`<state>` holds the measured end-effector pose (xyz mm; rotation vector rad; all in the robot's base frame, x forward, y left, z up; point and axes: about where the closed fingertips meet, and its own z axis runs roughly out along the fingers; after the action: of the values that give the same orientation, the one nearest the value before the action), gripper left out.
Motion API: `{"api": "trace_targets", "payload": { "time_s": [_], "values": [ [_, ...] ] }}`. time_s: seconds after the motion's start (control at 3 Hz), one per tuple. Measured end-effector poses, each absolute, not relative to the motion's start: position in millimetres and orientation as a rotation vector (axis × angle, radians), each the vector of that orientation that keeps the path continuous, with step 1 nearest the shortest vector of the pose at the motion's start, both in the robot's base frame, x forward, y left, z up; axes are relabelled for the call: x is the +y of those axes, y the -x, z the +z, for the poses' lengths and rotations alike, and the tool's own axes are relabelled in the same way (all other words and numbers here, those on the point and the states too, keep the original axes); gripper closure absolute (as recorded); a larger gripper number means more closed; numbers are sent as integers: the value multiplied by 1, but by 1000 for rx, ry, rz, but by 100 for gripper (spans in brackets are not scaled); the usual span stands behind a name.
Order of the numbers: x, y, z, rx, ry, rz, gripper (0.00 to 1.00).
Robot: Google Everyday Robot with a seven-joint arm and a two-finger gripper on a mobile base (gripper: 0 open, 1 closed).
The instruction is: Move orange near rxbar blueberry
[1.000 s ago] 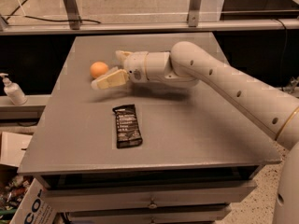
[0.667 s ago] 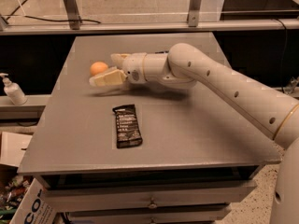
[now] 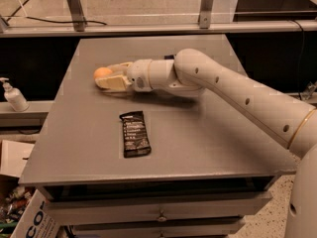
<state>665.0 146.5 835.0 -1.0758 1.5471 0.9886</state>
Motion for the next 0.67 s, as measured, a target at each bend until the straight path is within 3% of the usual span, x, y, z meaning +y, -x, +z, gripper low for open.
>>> {"api": "trace_targets", "payload": {
  "time_s": [0.33, 0.67],
  "values": [
    [139, -658, 839, 1550, 1058, 980, 88],
    [106, -643, 859, 1533, 1028, 940, 100]
  ]
}}
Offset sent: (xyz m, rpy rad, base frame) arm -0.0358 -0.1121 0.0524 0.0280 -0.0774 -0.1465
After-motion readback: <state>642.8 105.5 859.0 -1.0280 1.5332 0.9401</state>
